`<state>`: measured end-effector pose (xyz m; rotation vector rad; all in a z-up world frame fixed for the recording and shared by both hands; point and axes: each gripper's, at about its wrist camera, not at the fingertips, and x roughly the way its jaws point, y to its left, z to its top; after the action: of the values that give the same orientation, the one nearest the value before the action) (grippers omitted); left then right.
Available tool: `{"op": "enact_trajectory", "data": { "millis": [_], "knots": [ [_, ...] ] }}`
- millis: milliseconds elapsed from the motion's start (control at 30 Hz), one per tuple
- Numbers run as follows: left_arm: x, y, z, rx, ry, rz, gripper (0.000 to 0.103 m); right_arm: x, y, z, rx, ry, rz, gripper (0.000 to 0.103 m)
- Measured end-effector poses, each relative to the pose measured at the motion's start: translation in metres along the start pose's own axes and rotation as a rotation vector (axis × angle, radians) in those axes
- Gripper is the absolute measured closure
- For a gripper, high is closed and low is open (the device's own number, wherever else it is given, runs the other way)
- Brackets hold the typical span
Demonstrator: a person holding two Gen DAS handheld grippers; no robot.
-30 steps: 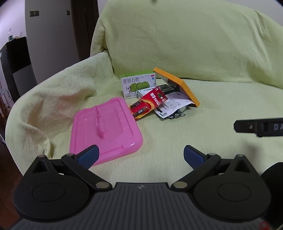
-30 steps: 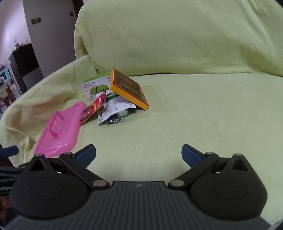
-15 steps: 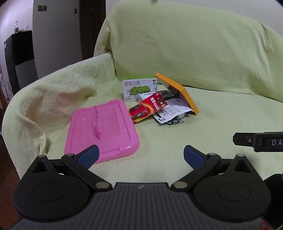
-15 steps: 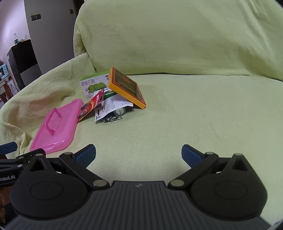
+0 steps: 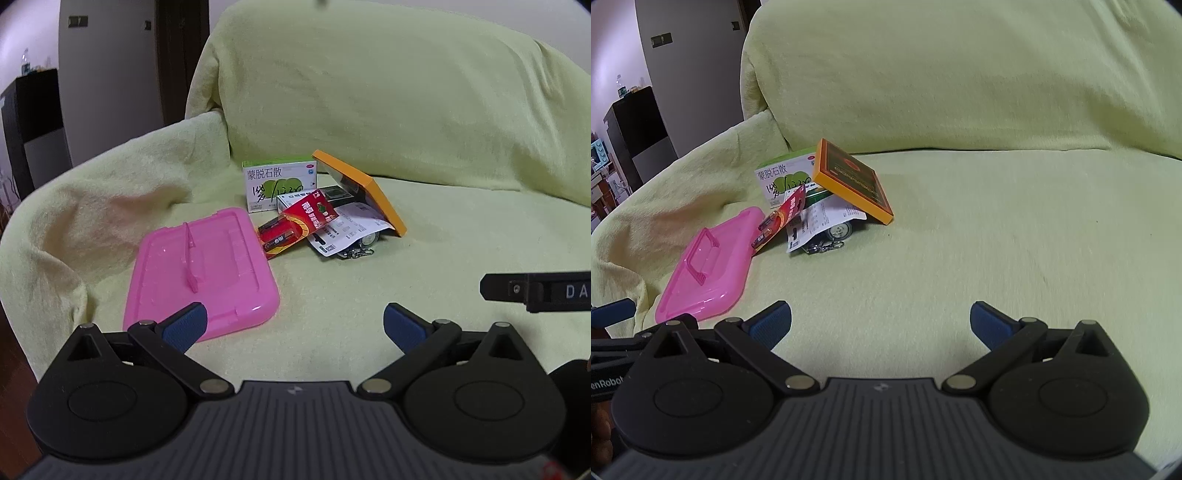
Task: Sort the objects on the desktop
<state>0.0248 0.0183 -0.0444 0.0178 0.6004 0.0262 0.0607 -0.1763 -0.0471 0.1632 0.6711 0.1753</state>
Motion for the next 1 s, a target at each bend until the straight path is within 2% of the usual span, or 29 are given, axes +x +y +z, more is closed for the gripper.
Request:
{"op": "enact_trajectory", "data": {
  "millis": [533, 700, 800, 1000],
  "knots": [
    [-0.001, -0.001, -0.002, 0.02, -0.013, 0.01, 0.001, 0.0, 0.003, -0.001, -0.013, 0.007, -0.01, 0.001],
    [-0.001, -0.002, -0.001, 0.025, -0.019, 0.022, 0.001, 0.003, 0.002, 0.003, -0.018, 0.013, 0.025, 0.001],
    [0.0, -0.003, 0.001, 0.04, -0.005, 0.025, 0.001, 0.0, 0.005, 0.01, -0.053, -0.053, 0.067, 0.001],
    [0.012, 0.008, 0.013, 0.028, 0.002, 0.009, 0.001, 0.015, 0.026, 0.034, -0.215, -0.14, 0.055, 0.001]
  ]
}}
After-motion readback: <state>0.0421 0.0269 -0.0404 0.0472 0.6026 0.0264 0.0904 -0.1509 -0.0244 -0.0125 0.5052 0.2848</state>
